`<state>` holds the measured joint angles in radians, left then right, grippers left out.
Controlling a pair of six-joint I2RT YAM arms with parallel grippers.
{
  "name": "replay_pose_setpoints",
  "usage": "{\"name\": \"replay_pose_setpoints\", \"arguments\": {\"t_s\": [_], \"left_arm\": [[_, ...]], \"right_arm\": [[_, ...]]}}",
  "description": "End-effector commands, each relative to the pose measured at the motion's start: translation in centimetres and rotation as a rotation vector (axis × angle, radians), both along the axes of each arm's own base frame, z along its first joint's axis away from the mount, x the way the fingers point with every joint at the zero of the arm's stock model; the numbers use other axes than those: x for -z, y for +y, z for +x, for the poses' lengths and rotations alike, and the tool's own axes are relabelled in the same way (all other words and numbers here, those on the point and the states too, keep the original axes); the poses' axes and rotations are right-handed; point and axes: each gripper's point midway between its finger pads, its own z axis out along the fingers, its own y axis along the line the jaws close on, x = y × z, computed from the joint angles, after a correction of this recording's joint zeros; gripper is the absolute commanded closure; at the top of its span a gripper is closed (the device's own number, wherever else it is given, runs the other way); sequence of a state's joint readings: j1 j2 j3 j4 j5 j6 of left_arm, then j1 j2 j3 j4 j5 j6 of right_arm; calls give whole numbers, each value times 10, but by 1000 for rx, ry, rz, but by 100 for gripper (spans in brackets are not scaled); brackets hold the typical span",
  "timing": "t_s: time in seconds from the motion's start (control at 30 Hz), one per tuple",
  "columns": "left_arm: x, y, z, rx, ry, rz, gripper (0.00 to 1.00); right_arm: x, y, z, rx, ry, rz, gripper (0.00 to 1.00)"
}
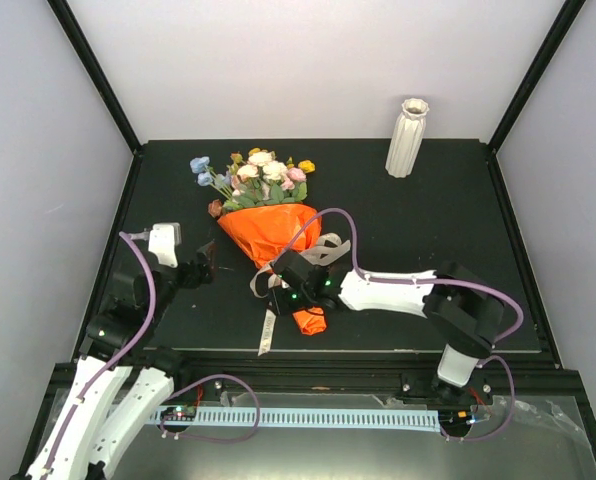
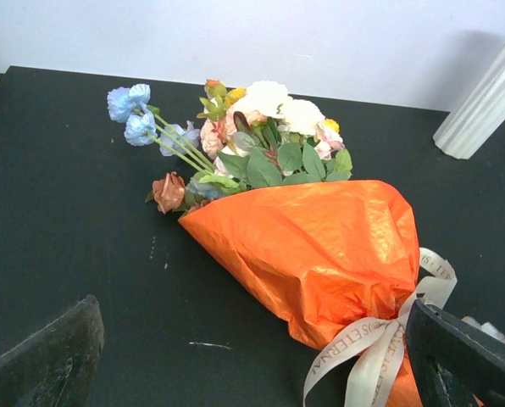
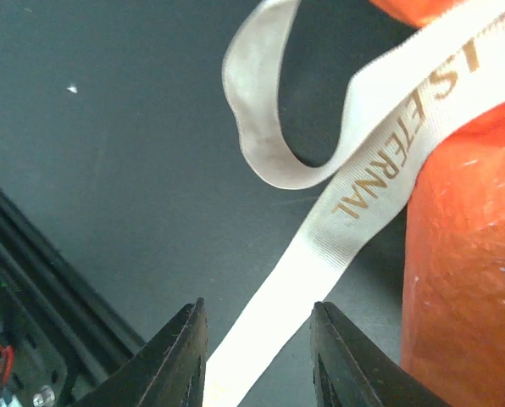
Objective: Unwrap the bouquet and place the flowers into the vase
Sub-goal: Untie the ribbon from the wrapping paper.
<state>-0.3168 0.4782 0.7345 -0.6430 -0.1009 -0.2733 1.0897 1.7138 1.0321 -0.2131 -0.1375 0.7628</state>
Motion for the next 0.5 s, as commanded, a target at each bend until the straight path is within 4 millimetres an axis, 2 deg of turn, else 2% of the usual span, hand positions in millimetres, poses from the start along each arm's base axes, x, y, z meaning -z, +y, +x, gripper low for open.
{"name": "replay_pose_setpoints", "arguments": {"t_s": [0.0,0.23,0.33,0.47], "left_arm": [[-9,2,-1,-9,-24,-16,1],[-11,3,-2,-11,-33,-19,1],[-12,3,-2,-10,-36,-21,1],[-11,2,-2,-4,-35,-21,1]], "right_arm": [[10,8,6,61,25,-24,64],[30,-10,21,144,-13,-164,62],[32,-23,30,187,-61,-209,60],[37,-29,37,208,-97,-236,56]]}}
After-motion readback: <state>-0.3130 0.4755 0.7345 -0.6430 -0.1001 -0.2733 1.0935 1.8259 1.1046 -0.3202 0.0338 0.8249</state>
